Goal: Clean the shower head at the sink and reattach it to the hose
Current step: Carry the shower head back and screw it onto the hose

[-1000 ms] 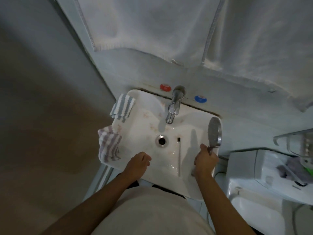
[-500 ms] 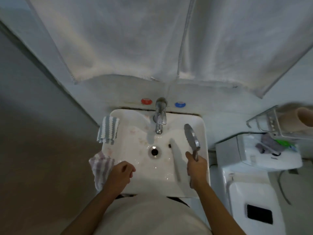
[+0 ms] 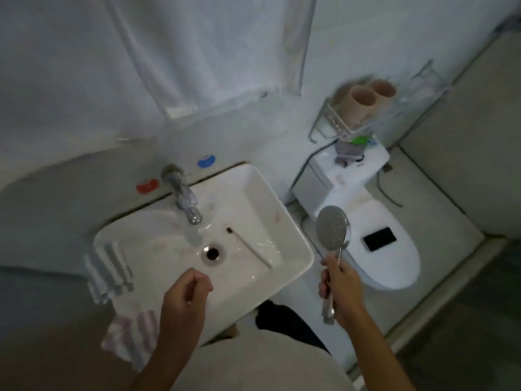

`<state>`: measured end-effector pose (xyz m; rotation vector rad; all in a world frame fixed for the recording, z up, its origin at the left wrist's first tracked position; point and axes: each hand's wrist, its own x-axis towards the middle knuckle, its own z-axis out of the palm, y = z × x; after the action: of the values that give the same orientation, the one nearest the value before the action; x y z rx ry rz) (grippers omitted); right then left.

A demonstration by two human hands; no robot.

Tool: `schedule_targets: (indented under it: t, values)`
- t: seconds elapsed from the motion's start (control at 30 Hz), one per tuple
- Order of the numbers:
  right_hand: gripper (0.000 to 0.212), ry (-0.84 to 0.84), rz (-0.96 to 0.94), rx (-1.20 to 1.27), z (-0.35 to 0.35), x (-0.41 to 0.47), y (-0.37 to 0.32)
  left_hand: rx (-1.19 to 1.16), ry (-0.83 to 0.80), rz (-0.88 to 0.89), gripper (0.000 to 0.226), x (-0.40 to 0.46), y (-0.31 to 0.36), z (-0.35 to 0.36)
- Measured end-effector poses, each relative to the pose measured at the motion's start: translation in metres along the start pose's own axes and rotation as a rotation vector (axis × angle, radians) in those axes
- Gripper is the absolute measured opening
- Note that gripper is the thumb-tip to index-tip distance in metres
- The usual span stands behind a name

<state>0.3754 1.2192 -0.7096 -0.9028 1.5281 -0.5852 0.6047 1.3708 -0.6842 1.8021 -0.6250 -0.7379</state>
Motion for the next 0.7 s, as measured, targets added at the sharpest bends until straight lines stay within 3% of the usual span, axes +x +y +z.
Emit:
schedule_targets:
  t: [0.23,0.37,0.5,0.7]
  values:
    - [0.036,0.305,0.152,0.352,-0.085,-0.088,0.056,0.088,-0.497,0.133,0.023,-0.025,0.014,0.057]
    - [0.035,0.418,0.241,0.620,-0.114,-0.118,0.080,0.149,-0.600,0.140,0.031,-0.031,0.016,0.073]
    - [0.036,0.457,0.269,0.724,-0.146,-0.134,0.095,0.187,-0.688,0.142,0.037,-0.046,0.022,0.107]
    - [0.031,0.456,0.253,0.738,-0.201,-0.142,0.107,0.189,-0.776,0.169,0.019,-0.086,0.043,0.171]
